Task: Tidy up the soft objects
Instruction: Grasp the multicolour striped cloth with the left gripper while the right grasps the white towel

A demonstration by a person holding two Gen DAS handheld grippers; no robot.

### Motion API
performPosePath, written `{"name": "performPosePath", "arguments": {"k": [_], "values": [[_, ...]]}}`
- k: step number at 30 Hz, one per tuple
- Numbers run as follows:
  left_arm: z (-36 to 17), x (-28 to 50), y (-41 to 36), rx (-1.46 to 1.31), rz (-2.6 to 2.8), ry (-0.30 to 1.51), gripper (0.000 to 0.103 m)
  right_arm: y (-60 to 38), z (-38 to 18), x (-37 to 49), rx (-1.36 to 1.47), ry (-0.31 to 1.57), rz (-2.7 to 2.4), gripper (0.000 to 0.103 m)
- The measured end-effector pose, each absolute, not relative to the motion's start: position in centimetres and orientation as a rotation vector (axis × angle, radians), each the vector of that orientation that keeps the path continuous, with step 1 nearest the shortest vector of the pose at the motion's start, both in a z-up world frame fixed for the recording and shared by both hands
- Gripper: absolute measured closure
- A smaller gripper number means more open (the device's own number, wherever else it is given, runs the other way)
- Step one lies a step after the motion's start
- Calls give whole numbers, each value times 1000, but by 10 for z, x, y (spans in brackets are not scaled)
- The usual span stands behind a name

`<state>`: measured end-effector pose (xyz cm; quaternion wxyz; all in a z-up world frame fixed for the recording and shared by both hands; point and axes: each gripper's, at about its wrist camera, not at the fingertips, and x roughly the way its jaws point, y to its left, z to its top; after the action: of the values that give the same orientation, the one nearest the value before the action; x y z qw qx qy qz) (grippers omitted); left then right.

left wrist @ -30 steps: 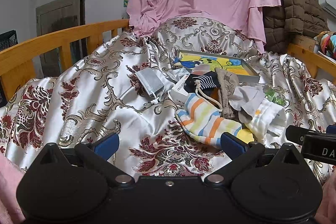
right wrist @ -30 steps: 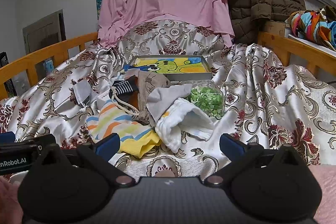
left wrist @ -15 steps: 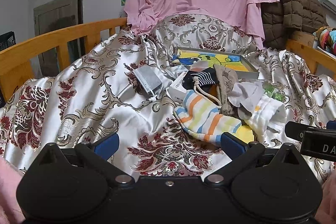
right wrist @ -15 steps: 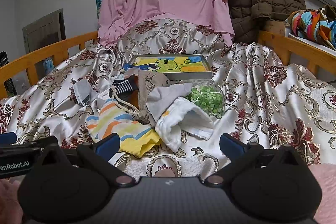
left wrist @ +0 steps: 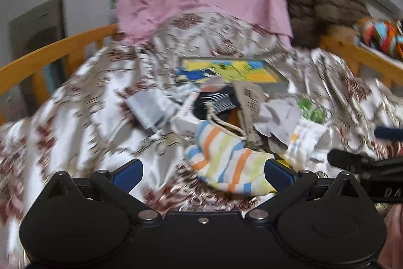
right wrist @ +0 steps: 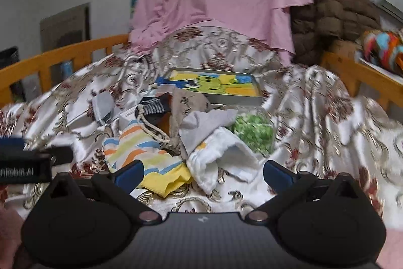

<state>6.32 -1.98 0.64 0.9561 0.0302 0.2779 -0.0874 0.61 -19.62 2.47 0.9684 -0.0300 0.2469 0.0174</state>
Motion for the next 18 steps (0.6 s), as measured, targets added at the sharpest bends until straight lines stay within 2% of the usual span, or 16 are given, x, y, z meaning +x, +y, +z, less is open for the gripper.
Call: {"name": "performPosePath", "arguments": {"k": [11,16,18], "values": [[-34,144,-41,104,-375,704,3,-220,19,98,-103,570,88,0],[-50,160,-42,62,-450,787,14,-216,4,135,-183,574,120,0],[-55,165,-42,47,-469,808,26,-211,-2,145,-242,545,130,0]]}}
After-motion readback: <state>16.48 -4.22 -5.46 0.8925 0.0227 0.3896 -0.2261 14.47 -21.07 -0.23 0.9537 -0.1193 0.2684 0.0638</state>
